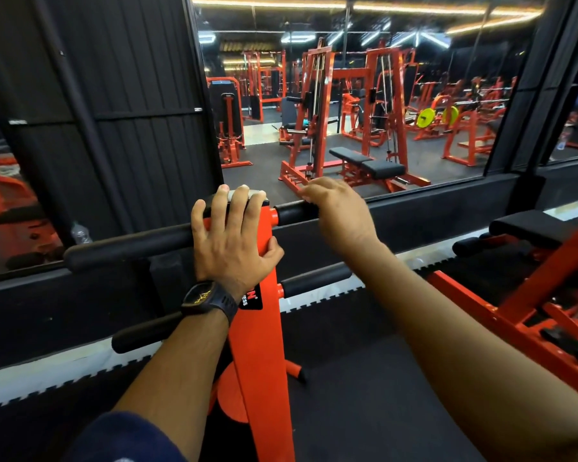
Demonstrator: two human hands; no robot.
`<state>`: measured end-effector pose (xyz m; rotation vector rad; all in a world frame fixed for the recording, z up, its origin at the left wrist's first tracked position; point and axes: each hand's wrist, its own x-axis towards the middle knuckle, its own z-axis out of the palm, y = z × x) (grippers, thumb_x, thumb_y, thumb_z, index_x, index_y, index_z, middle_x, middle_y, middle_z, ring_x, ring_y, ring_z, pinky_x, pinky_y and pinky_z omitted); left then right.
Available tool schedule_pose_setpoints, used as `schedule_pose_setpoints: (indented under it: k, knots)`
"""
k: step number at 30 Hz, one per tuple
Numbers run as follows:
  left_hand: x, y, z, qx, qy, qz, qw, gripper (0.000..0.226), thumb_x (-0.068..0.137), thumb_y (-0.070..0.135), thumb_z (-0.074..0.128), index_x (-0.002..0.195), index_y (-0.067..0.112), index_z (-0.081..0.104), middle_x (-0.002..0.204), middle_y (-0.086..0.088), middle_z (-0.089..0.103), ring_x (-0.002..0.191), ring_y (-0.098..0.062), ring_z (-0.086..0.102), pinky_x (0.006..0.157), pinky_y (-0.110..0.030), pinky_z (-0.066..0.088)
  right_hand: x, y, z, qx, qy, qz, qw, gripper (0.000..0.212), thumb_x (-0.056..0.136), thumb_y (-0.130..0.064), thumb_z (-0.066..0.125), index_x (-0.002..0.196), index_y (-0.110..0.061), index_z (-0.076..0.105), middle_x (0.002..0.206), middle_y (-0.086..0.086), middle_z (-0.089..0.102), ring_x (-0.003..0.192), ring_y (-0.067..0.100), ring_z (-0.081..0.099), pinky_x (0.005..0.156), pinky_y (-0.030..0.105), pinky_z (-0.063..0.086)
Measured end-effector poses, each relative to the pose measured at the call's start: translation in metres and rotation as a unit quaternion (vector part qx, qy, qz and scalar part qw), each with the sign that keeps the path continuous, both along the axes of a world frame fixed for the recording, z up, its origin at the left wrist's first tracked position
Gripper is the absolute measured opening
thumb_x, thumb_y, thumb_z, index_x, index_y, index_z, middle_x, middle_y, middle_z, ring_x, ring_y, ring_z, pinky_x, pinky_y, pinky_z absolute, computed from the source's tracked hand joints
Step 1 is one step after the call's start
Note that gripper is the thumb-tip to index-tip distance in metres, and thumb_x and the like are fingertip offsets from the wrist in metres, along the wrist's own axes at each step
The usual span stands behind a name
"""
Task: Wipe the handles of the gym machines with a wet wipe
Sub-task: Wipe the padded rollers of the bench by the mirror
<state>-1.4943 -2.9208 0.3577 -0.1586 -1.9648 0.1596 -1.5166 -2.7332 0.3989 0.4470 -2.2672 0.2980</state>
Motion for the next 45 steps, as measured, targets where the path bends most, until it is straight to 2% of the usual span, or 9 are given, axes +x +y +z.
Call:
schedule_pose_setpoints:
  k: [3, 7, 12, 15, 26, 31, 35, 40, 45]
  knots:
    - [-0.001, 0.000, 0.000, 0.001, 0.001, 0.002, 1.000, 0.067, 0.076, 0.048, 0.056, 0.136, 0.018, 0.051, 0.140, -0.005, 0.051, 0.136, -0.032, 0.042, 0.113, -0.054, 0.023, 0.004, -0.004, -0.019, -0.150, 0.056, -0.031, 0.987, 0.041, 0.085, 0.008, 0.064, 0.122, -0.008, 0.067, 0.119, 0.008, 0.064, 0.110, 0.028, 0.054, 0.092, 0.040, 0.051]
    - [-0.001, -0.001, -0.001, -0.009, -0.006, 0.004, 1.000, 0.069, 0.077, 0.049, 0.056, 0.138, 0.017, 0.049, 0.142, -0.007, 0.049, 0.137, -0.032, 0.040, 0.113, -0.055, 0.023, 0.009, -0.029, -0.047, -0.127, 0.101, 0.044, 0.986, 0.036, 0.084, 0.002, 0.067, 0.119, -0.005, 0.067, 0.115, 0.011, 0.061, 0.103, 0.030, 0.055, 0.081, 0.032, 0.047]
    - [-0.001, 0.000, -0.001, -0.009, 0.003, 0.009, 1.000, 0.068, 0.079, 0.049, 0.055, 0.139, 0.017, 0.050, 0.143, -0.007, 0.050, 0.138, -0.033, 0.039, 0.115, -0.055, 0.021, 0.028, -0.045, -0.044, -0.450, 0.017, 0.053, 0.891, 0.021, 0.096, -0.019, 0.066, 0.105, -0.002, 0.059, 0.079, -0.019, 0.059, 0.074, 0.000, 0.058, 0.068, 0.013, 0.048]
    - [-0.001, -0.001, -0.002, -0.014, 0.004, 0.007, 1.000, 0.068, 0.081, 0.049, 0.055, 0.140, 0.017, 0.049, 0.144, -0.008, 0.050, 0.140, -0.033, 0.039, 0.116, -0.055, 0.020, 0.032, -0.060, -0.051, -0.431, 0.023, 0.084, 0.898, 0.011, 0.095, -0.023, 0.068, 0.098, -0.013, 0.063, 0.089, -0.009, 0.061, 0.080, 0.000, 0.060, 0.074, 0.019, 0.050]
    - [-0.003, -0.001, -0.003, -0.014, 0.007, 0.010, 1.000, 0.069, 0.078, 0.048, 0.054, 0.139, 0.017, 0.051, 0.143, -0.007, 0.049, 0.139, -0.031, 0.037, 0.116, -0.054, 0.018, 0.004, -0.060, -0.060, -0.794, 0.058, 0.045, 0.604, 0.019, 0.088, -0.011, 0.074, 0.099, -0.025, 0.066, 0.092, -0.004, 0.069, 0.087, 0.007, 0.069, 0.081, 0.029, 0.058]
    - [-0.003, -0.001, -0.004, -0.013, 0.009, 0.011, 1.000, 0.068, 0.079, 0.048, 0.054, 0.139, 0.017, 0.050, 0.143, -0.007, 0.049, 0.139, -0.032, 0.037, 0.116, -0.054, 0.017, 0.009, -0.066, -0.054, -0.720, 0.065, 0.025, 0.690, 0.013, 0.091, -0.007, 0.064, 0.083, -0.016, 0.059, 0.097, 0.006, 0.055, 0.077, 0.004, 0.054, 0.075, 0.022, 0.051]
    - [-0.003, -0.001, -0.003, -0.011, 0.012, 0.009, 1.000, 0.069, 0.078, 0.048, 0.055, 0.139, 0.017, 0.050, 0.143, -0.007, 0.048, 0.139, -0.032, 0.037, 0.116, -0.054, 0.018, -0.003, -0.062, -0.058, -0.782, 0.039, 0.035, 0.621, 0.019, 0.089, -0.032, 0.071, 0.075, -0.028, 0.059, 0.099, 0.016, 0.059, 0.079, 0.014, 0.056, 0.080, 0.038, 0.056]
    - [-0.001, 0.000, -0.003, -0.012, 0.013, 0.006, 1.000, 0.069, 0.077, 0.047, 0.056, 0.139, 0.017, 0.051, 0.143, -0.007, 0.050, 0.138, -0.032, 0.040, 0.115, -0.054, 0.020, 0.006, -0.071, -0.055, -0.682, 0.050, 0.067, 0.726, 0.018, 0.091, -0.025, 0.071, 0.082, -0.012, 0.062, 0.091, 0.001, 0.054, 0.076, -0.001, 0.052, 0.070, 0.011, 0.043]
    - [-0.001, -0.001, -0.002, -0.012, 0.018, 0.009, 1.000, 0.069, 0.076, 0.047, 0.057, 0.138, 0.017, 0.051, 0.141, -0.007, 0.051, 0.137, -0.032, 0.040, 0.115, -0.054, 0.021, 0.006, -0.053, -0.055, -0.633, 0.063, 0.028, 0.771, 0.008, 0.093, -0.022, 0.069, 0.099, -0.023, 0.065, 0.099, -0.011, 0.055, 0.091, 0.001, 0.056, 0.076, 0.013, 0.046]
